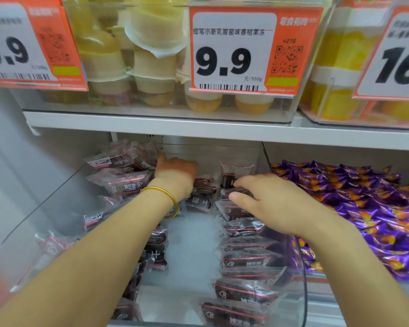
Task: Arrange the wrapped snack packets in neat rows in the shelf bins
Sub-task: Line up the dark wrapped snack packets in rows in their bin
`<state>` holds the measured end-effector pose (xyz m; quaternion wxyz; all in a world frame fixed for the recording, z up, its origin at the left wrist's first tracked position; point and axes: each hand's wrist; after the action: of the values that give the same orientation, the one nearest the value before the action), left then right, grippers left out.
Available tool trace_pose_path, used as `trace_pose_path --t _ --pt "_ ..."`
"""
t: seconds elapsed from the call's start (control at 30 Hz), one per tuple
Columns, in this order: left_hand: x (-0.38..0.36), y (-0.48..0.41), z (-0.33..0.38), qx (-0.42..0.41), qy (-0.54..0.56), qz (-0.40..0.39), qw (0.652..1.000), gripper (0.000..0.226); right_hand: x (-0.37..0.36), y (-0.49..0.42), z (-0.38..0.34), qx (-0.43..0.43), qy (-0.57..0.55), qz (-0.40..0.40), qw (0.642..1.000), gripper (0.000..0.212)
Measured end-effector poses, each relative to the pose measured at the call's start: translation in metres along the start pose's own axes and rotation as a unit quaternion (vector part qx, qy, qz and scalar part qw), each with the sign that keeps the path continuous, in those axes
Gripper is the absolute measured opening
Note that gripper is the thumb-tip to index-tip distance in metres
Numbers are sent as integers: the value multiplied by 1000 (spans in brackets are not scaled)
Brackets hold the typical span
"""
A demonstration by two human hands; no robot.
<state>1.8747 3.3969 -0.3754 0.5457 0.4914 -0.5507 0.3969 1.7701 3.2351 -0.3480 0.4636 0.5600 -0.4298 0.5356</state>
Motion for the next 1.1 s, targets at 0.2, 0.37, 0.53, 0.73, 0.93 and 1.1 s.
trace_pose_path --t 0.2,0.37,0.53,0.73,0.93,1.1 --pt "15 2 8 -86 -26 121 988 27 -5 -3 1 3 0 7 1000 46" --pt "8 2 11 -132 138 111 975 47 -4 -2 1 9 -4 16 1000 44" --pt "-9 8 2 -60 410 127 901 56 -4 -2 0 13 -12 19 1000 42" --pt "-13 7 -9 -60 447 111 885 37 -5 -2 0 14 -17 29 999 41" --pt "-12 17 -11 -109 404 125 900 19 -4 -1 1 17 -29 27 999 41" --pt "4 25 -10 -172 314 127 925 18 -4 0 2 24 -36 27 999 42"
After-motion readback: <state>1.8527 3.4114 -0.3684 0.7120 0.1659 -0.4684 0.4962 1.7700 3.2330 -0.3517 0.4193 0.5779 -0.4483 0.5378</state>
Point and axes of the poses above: each hand's wrist, its own y-axis away from the middle knuckle, its own x-axis out of the back of the hand, z = x × y, and after that the axes turned 10 degrees about y, right-handed
